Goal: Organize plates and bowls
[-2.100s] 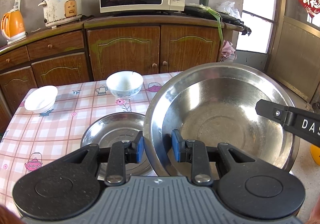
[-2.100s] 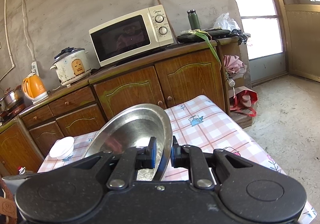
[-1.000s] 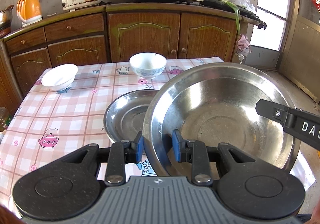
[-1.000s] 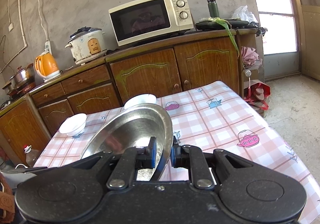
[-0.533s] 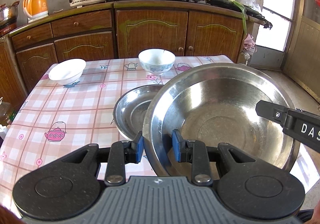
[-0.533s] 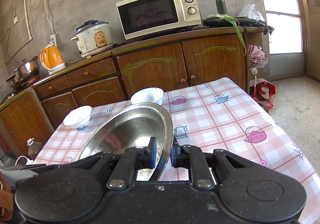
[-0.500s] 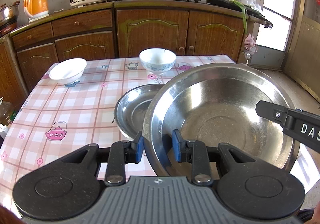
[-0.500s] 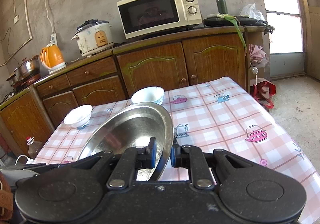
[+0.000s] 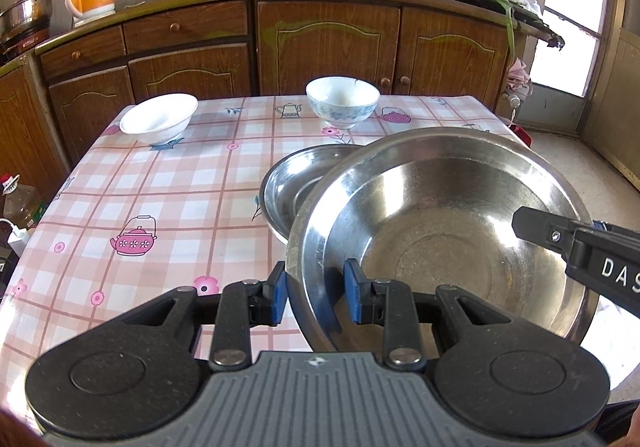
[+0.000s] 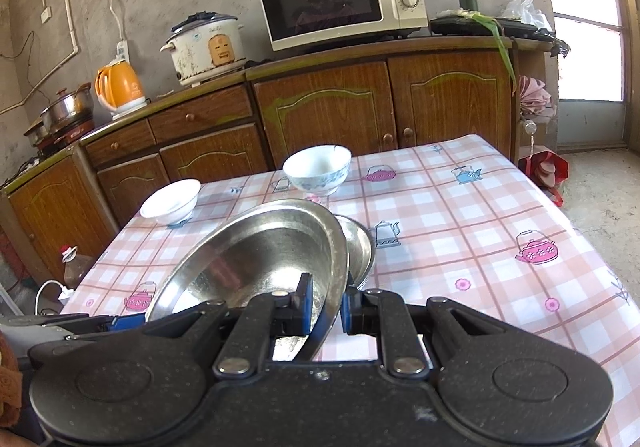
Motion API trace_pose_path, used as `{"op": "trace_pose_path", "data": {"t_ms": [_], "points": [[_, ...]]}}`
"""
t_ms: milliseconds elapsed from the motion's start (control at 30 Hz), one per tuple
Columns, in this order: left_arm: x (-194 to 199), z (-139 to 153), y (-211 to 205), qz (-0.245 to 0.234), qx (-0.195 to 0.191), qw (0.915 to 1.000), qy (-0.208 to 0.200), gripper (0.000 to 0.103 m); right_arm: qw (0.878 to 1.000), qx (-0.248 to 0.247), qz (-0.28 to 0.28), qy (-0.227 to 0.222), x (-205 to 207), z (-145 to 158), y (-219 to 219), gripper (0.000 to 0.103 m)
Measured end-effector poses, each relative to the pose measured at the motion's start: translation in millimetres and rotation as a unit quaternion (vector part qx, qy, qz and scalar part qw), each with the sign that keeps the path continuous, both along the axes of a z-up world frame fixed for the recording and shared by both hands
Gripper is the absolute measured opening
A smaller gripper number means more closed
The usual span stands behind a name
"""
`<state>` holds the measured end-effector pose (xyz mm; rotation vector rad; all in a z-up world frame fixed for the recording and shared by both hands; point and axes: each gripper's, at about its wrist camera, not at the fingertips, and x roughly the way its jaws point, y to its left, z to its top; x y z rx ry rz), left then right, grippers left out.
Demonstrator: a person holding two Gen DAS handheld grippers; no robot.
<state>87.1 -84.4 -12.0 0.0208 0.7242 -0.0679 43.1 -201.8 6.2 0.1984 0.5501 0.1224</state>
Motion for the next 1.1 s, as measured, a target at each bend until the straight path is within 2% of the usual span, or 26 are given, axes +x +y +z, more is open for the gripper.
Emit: {"op": "trace_pose_path", "data": {"t_ms": [1100], "points": [[-7, -39, 18, 0.014, 0.018, 0.9984, 0.051, 0.029, 0.997, -0.015, 0.035, 0.064, -5, -52, 26, 0.022]]}}
